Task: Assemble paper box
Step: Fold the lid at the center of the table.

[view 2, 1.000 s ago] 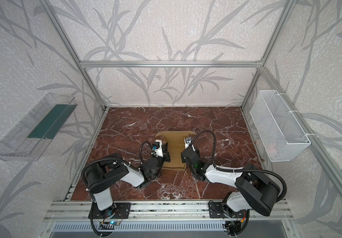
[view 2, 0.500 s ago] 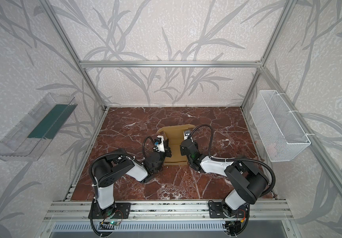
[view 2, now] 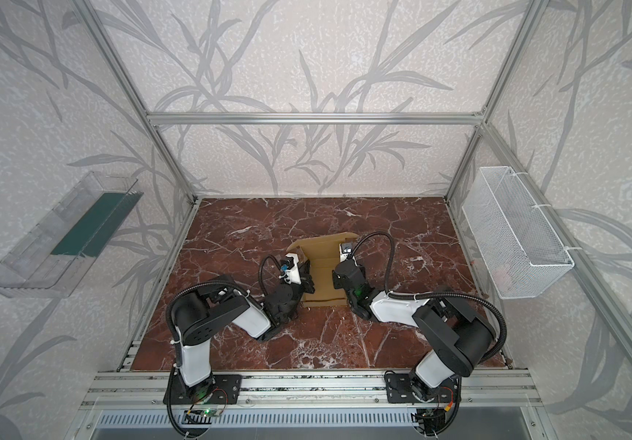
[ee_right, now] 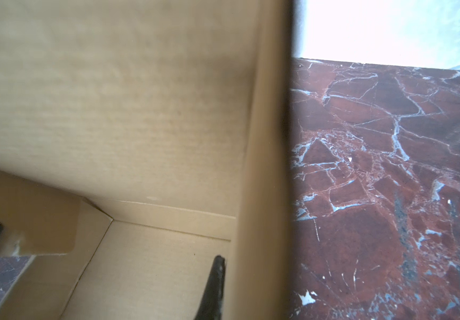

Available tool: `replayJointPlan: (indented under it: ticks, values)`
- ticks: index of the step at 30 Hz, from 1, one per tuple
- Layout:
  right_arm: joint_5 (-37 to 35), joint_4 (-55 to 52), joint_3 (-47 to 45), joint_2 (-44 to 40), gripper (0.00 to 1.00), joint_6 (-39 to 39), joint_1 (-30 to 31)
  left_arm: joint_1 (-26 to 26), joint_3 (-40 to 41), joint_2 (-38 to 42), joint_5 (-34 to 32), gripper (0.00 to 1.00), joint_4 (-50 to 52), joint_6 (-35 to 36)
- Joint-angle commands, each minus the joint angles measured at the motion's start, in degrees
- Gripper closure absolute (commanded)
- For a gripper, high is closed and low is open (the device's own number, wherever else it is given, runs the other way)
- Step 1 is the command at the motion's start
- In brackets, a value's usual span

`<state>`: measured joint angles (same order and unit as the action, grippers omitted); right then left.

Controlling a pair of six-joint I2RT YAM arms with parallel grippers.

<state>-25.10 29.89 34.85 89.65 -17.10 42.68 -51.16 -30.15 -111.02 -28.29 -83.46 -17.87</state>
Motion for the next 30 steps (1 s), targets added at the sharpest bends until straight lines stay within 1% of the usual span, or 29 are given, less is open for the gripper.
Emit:
replayJointPlan:
  ticks: [1,4,10,13,19,22,26,30]
  values:
    - [6.87,3.69,-1.29,0.09,1.0,-0.91,3.62,-1.75,0.91,-0.47,7.92,1.0,2.16,-2.49]
    - [5.06,4.51,-2.38,-0.11,1.0,-0.83,4.51,-2.06,1.28,-0.79,7.72,1.0,2.16,-2.8]
    - [4.92,6.5,-4.24,-0.18,0.99,-1.03,5.04,-2.97,1.85,-1.01,6.04,1.0,2.2,-2.7]
    - [5.14,5.97,-4.94,-2.89,0.92,-0.73,5.35,-2.98,2.03,-1.07,4.85,1.0,2.16,-2.35]
    - [4.71,1.05,-5.32,-8.51,0.77,1.11,5.14,-2.98,1.94,-1.05,3.7,1.0,2.16,-1.3]
    - [5.96,-1.35,-5.32,-10.11,0.7,1.64,4.16,-2.98,1.81,-0.82,3.61,1.0,2.2,-0.36]
    - [8.56,-4.61,-5.71,-12.63,0.68,0.87,1.07,-2.98,2.01,-0.58,3.31,1.0,2.21,0.55]
    - [8.99,-6.3,-5.9,-15.06,0.69,1.8,0.24,-2.96,2.3,-0.4,2.68,1.0,2.16,1.14]
